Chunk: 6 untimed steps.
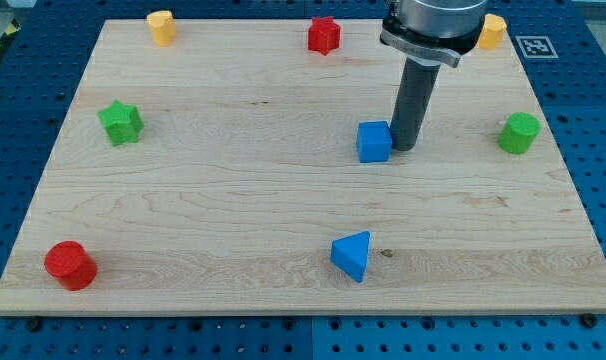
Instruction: Move your arm towards the green circle
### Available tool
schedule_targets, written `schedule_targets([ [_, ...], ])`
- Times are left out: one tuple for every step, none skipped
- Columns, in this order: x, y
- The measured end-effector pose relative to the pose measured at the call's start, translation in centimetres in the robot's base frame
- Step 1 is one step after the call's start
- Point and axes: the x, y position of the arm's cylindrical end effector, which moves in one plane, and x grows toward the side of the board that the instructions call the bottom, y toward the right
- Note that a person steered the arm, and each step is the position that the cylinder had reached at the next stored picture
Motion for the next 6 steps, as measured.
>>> schedule_targets([
  [0.4, 0.0],
  [-2.7, 0.5],
  [-7.4, 4.5],
  [-7.7, 10.7],
  [-6.0, 14.5],
  [-4.4, 15.1],
])
